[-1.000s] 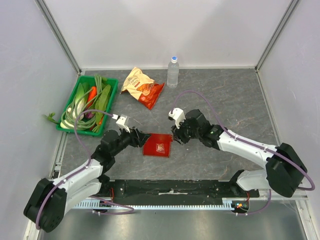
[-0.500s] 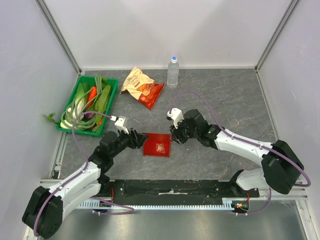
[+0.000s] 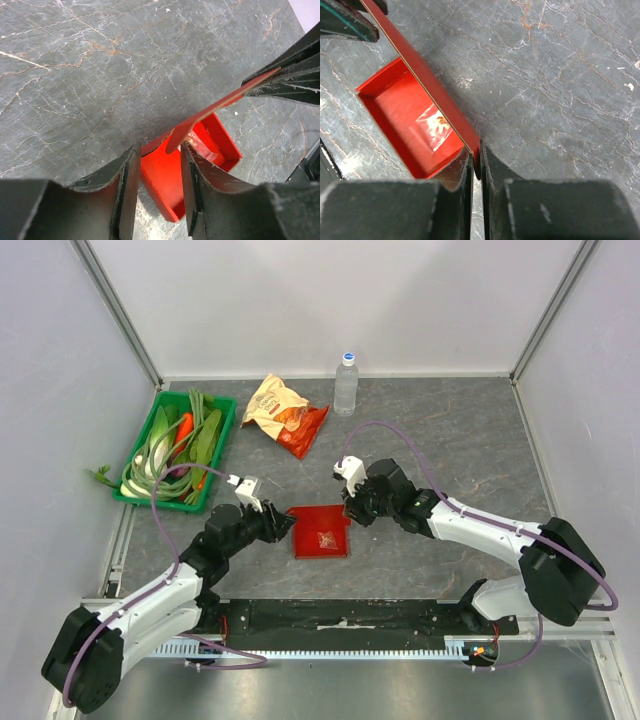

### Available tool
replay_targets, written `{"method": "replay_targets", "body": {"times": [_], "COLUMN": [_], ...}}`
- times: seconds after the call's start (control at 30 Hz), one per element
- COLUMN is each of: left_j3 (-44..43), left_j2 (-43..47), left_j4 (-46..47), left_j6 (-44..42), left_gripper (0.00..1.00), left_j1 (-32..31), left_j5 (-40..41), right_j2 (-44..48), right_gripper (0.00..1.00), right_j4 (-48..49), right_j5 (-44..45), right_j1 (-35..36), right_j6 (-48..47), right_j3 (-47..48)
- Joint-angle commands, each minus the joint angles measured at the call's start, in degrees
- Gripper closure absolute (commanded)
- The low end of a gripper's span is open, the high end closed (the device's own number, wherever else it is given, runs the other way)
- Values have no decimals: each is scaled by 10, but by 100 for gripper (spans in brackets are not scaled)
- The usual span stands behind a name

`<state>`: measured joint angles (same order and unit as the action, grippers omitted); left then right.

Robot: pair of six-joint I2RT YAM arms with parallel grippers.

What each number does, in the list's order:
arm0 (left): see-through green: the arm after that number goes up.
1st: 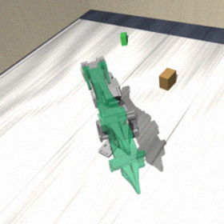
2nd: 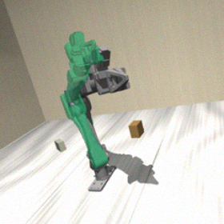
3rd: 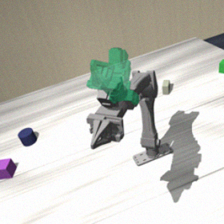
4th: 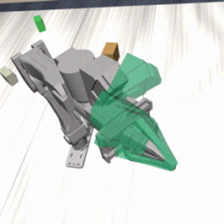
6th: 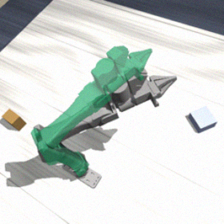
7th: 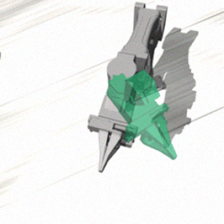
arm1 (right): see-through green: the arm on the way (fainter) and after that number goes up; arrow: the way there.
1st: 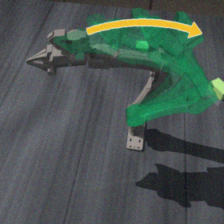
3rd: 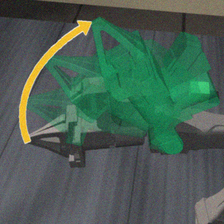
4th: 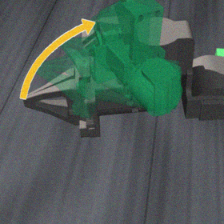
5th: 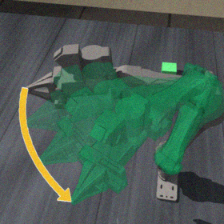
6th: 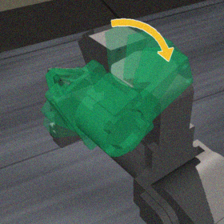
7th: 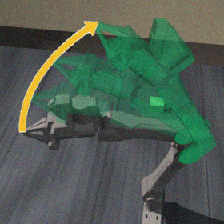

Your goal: Fold the paper box

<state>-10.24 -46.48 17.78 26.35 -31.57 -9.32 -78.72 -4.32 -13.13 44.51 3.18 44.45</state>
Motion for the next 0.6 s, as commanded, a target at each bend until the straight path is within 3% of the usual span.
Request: {"method": "replay_targets", "body": {"times": [0.0, 0.13, 0.27, 0.57], "left_j3": [-14, -27, -40, -120], "left_j2": [2, -14, -27, -101], "left_j4": [0, -13, -23, -60], "left_j6": [12, 4, -9, -78], "left_gripper": [57, 59, 59, 77], "left_j1": [-10, -27, -49, -89], "left_j5": [4, 13, 33, 111], "right_j2": [21, 23, 29, 33], "right_gripper": [90, 99, 100, 100], "right_j4": [12, 3, 4, 11], "right_j5": [28, 42, 72, 87], "right_j1": [0, 0, 0, 0], "right_j6": [-1, -6, -14, -20], "right_j3": [-7, -4, -5, 2]}}
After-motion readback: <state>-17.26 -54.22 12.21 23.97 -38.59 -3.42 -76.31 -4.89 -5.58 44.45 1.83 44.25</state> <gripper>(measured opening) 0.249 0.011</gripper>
